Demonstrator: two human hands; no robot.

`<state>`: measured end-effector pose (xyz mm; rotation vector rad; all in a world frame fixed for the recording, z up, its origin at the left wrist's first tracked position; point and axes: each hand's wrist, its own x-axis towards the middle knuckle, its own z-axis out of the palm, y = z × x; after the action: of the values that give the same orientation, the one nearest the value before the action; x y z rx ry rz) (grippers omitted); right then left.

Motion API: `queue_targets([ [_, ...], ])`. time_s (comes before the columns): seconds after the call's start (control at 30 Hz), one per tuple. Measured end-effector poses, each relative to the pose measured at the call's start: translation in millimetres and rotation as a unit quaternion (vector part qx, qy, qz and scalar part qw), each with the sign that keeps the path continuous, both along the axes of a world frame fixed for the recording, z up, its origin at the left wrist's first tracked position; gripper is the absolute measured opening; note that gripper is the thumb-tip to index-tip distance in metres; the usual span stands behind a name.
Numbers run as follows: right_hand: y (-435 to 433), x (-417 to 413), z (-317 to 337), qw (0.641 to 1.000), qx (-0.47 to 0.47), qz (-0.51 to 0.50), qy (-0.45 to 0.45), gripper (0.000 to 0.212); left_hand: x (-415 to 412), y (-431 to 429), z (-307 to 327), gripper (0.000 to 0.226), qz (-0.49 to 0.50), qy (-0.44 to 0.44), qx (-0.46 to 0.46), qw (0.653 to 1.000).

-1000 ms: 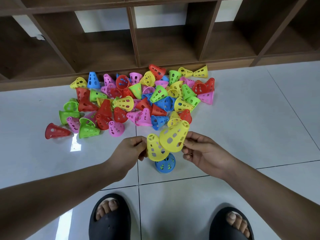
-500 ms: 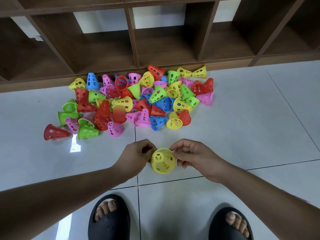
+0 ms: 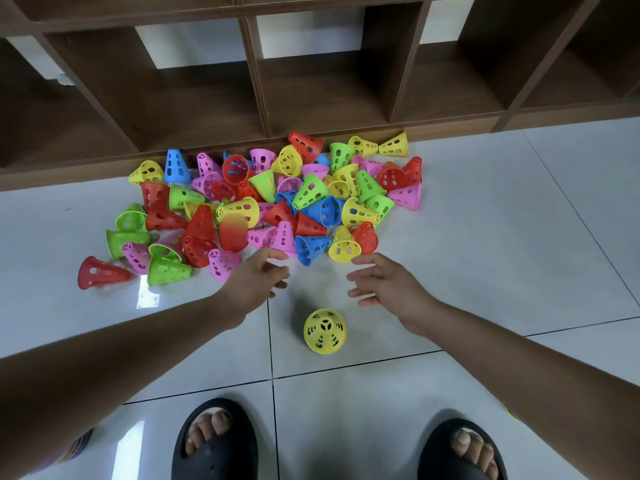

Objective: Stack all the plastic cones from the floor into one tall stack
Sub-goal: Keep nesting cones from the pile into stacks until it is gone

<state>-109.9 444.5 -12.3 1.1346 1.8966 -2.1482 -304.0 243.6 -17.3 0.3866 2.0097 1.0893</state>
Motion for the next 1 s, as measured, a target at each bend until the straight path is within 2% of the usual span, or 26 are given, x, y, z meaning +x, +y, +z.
queue_targets([
  [0.17, 17, -24, -9, 1.000, -0.023, -0.004, 0.007, 0.069, -11, 11, -9, 0.044, 0.036, -0.015, 0.010, 0.999],
  [0.33, 26, -40, -22, 0.999, -0.050, 0.009, -0.010, 0.083, -15, 12, -15, 0.042, 0.040, -0.021, 0.009, 0.999],
  [0.53, 29, -42, -32, 0.999, -0.053, 0.010, -0.007, 0.064, -14, 9, -14, 0.028, 0.067, -0.034, 0.016, 0.997],
  [0.63, 25, -38, -31, 1.000, -0.007, -0.027, -0.012, 0.052, -14, 4, -6, 0.018, 0.079, -0.003, 0.029, 0.996],
  [0.73, 17, -31, -24, 0.992, 0.056, -0.109, -0.013, 0.027, -13, -2, 3, 0.008, 0.082, 0.035, 0.044, 0.995],
  [0.83, 9, -21, -12, 0.984, 0.089, -0.154, -0.003, 0.006, -8, -7, 10, 0.003, 0.090, 0.035, 0.062, 0.993],
  [0.93, 4, -12, 1, 0.981, 0.066, -0.184, 0.011, 0.003, -1, -8, 22, 0.007, 0.088, 0.011, 0.096, 0.991],
  [1.0, 6, -7, 12, 0.978, -0.001, -0.208, 0.030, 0.008, 5, -6, 33, 0.014, 0.078, -0.034, 0.130, 0.988],
])
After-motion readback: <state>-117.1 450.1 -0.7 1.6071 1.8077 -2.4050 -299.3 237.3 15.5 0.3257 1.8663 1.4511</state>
